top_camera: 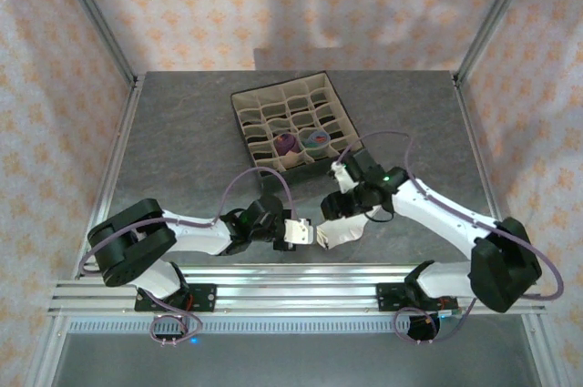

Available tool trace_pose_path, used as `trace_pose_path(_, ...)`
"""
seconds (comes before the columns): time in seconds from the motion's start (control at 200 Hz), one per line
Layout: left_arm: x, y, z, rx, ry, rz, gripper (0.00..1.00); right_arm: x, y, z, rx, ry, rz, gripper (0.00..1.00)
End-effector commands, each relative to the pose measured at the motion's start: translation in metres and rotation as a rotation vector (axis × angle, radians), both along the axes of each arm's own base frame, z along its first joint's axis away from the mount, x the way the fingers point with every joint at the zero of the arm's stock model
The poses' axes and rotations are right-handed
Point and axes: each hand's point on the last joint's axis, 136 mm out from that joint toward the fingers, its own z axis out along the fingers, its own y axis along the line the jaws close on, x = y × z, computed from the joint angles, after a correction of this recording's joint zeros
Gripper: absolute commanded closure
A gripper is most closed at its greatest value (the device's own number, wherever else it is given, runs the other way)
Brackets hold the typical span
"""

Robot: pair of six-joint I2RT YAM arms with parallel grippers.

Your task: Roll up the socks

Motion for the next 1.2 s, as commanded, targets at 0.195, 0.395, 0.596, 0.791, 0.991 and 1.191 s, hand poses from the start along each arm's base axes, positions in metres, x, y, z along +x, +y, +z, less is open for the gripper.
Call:
trace_pose_path(0.195,0.007,-0.005,-0.006,0.027,0.016,0.035,1.00,0.028,-0.069,-0.037,-0.172,0.069,-0.383,0.47)
trace_pose_path(0.395,0.008,-0.004,-0.007,0.041,0.030,0.054,1.00,0.055,-0.075,-0.059,-0.210,0.050,-0.440,0.65)
trace_pose_path(0.596,0.010,-0.004,-0.009,0.045,0.033,0.083,1.00,0.090,-0.065,-0.080,-0.188,0.005,-0.444,0.77)
trace_pose_path(0.791,0.012,-0.003,-0.013,0.052,0.049,0.114,1.00,0.123,-0.045,-0.103,-0.176,0.011,-0.397,0.81)
trace_pose_path(0.991,0.021,-0.004,-0.018,0.057,0.041,0.169,1.00,0.159,-0.024,-0.107,-0.167,0.003,-0.332,0.82)
trace_pose_path(1.191,0.034,-0.011,-0.018,0.069,0.044,0.213,1.00,0.191,-0.003,-0.106,-0.187,0.015,-0.199,0.83)
